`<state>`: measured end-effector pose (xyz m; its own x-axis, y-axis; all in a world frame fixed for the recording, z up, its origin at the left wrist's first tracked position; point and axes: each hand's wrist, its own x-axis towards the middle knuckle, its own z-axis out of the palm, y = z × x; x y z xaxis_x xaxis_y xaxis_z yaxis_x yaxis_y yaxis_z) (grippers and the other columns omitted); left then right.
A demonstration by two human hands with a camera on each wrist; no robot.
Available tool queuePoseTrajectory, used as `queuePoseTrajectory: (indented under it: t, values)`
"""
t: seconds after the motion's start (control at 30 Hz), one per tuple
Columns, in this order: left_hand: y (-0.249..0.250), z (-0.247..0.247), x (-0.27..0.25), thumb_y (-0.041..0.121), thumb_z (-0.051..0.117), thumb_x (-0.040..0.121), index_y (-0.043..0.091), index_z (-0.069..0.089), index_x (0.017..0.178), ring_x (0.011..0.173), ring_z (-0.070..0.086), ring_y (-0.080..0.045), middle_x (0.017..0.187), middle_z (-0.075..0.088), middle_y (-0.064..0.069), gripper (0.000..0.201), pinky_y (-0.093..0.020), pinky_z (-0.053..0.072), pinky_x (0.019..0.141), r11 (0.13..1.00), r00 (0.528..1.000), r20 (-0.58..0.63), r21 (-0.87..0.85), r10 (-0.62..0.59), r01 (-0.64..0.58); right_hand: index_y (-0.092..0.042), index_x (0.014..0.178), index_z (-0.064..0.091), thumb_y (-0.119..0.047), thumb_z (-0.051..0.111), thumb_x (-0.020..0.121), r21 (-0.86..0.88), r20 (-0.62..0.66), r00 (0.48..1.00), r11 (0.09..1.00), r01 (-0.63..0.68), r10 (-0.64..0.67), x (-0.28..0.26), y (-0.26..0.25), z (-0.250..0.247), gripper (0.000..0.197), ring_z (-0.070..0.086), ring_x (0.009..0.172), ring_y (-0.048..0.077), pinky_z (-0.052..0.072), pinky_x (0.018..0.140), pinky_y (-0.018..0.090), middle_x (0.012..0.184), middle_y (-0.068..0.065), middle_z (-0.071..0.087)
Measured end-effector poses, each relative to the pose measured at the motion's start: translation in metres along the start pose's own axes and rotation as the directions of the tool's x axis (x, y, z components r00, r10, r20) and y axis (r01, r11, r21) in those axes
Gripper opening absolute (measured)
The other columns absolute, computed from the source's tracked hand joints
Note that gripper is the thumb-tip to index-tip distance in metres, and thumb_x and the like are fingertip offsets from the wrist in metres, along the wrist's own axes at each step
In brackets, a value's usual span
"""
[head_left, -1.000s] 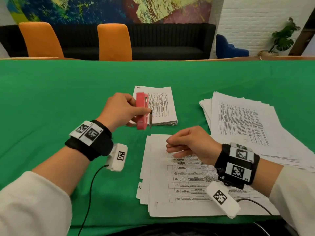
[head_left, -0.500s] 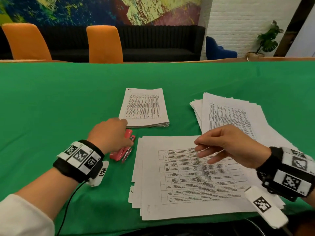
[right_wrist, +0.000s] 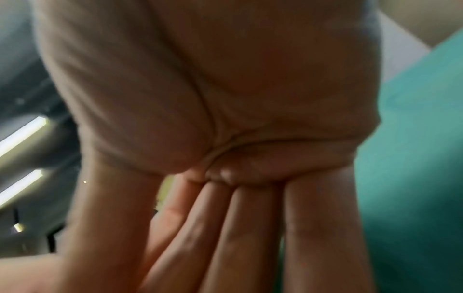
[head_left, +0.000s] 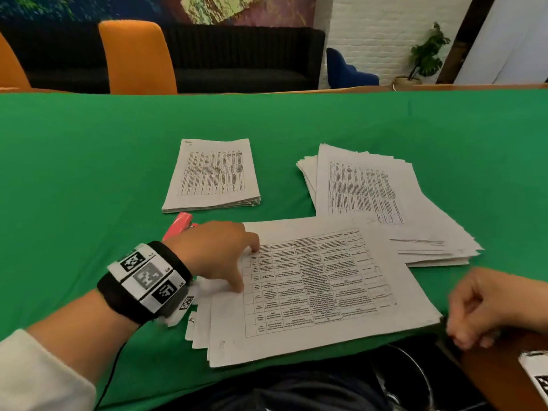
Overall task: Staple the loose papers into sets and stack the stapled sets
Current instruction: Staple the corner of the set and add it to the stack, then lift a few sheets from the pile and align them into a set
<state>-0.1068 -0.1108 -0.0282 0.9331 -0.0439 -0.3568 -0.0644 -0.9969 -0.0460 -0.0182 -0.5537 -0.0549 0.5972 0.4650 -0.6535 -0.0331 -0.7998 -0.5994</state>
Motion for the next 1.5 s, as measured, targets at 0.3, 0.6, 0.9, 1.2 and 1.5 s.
queuePoseTrajectory:
  t: [0.3,0.6,0.9,1.2,1.5]
  values:
    - [0.007,-0.007,0.015,0.054,0.088,0.072,0.046,0.046,0.128,0.100,0.053,-0.010,0.113,0.054,0.015,0.070,-0.034,0.050,0.088,0.997,0.994,0.103,0.068,0.025,-0.032,-0.007,0.101,0.081,-0.013,0.076,0.092,0.029,0.128,0.989,0.997,-0.073,0.069,0.008,0.062,0.020,0.012,0.078,0.097,0.028,0.061,0.071,0.027,0.103,0.013,0.080]
    - [0.010,-0.007,0.026,0.051,0.092,0.067,0.045,0.045,0.119,0.091,0.051,-0.005,0.105,0.053,0.015,0.070,-0.027,0.041,0.072,0.996,0.992,0.124,0.092,0.007,-0.019,-0.011,0.092,0.079,-0.003,0.073,0.092,0.003,0.141,0.955,0.965,-0.263,0.260,0.059,0.109,0.044,0.009,0.079,0.088,0.022,0.061,0.069,0.025,0.096,0.012,0.080]
    - [0.015,-0.009,0.027,0.054,0.092,0.065,0.046,0.044,0.118,0.088,0.051,-0.006,0.103,0.052,0.014,0.072,-0.028,0.041,0.069,0.993,0.992,0.127,0.118,-0.016,0.001,-0.016,0.089,0.068,-0.004,0.060,0.101,-0.079,-0.008,0.920,0.917,-0.391,0.392,0.139,0.159,0.061,0.019,0.074,0.083,0.017,0.059,0.064,0.022,0.085,0.001,0.074]
    - [0.013,-0.008,0.027,0.055,0.092,0.065,0.047,0.043,0.115,0.085,0.050,-0.005,0.101,0.052,0.014,0.071,-0.029,0.040,0.068,0.993,0.993,0.114,0.119,-0.023,0.010,-0.016,0.118,0.075,-0.013,0.069,0.097,-0.296,-0.176,0.920,0.872,-0.390,0.351,0.155,0.191,0.067,0.022,0.071,0.086,0.017,0.062,0.071,0.027,0.108,0.006,0.073]
    - [0.011,-0.006,0.026,0.054,0.093,0.064,0.045,0.046,0.120,0.089,0.050,-0.007,0.103,0.052,0.014,0.073,-0.032,0.047,0.077,0.996,0.995,0.103,0.092,-0.012,0.002,-0.035,0.118,0.070,-0.029,0.064,0.102,-0.423,-0.021,0.961,0.868,-0.258,0.276,0.110,0.133,0.054,0.018,0.063,0.119,0.011,0.048,0.109,0.032,0.130,-0.008,0.070]
